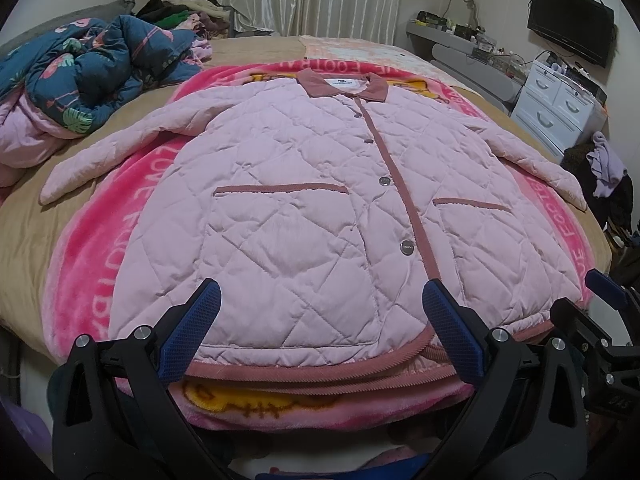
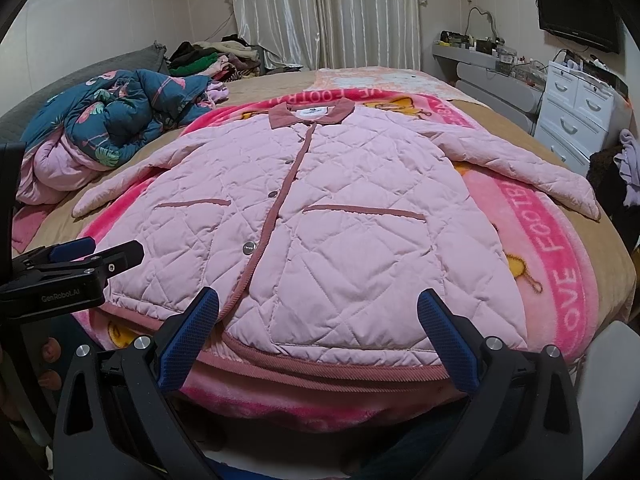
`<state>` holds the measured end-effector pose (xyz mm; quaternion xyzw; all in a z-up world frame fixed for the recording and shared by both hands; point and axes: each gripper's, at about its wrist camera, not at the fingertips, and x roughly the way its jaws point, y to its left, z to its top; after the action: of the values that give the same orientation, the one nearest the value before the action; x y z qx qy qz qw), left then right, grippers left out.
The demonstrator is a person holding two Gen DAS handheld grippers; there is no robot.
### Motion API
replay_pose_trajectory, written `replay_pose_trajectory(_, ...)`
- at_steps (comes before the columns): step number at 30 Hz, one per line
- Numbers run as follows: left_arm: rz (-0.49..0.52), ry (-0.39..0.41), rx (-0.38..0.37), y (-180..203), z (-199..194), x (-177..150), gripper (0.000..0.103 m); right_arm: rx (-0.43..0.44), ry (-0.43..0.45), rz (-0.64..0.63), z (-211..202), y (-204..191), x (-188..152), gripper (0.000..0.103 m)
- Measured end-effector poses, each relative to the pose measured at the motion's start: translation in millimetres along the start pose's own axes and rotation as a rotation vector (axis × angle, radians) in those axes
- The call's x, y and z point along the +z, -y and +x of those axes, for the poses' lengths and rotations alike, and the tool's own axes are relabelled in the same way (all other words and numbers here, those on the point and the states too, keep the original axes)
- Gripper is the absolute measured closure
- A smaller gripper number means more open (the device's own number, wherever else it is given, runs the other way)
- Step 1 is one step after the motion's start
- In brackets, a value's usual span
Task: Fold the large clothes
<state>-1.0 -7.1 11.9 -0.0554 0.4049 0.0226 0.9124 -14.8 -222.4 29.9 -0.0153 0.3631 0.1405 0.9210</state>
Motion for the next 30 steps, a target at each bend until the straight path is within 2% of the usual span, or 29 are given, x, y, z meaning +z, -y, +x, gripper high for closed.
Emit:
replay_pose_trajectory(11, -0.017, 0.011, 0.013, 3.9, 3.0, 26.1, 0.008, -0.001, -0.012, -0.002, 10.3, -1.4, 14.5, 0.004)
replay_pose_trajectory(30, -0.058, 0.023, 0.041, -7.9, 27.3, 75.8, 0.008, 0.03, -0.007, 0.026, 39.4, 17.3, 76.7, 0.004)
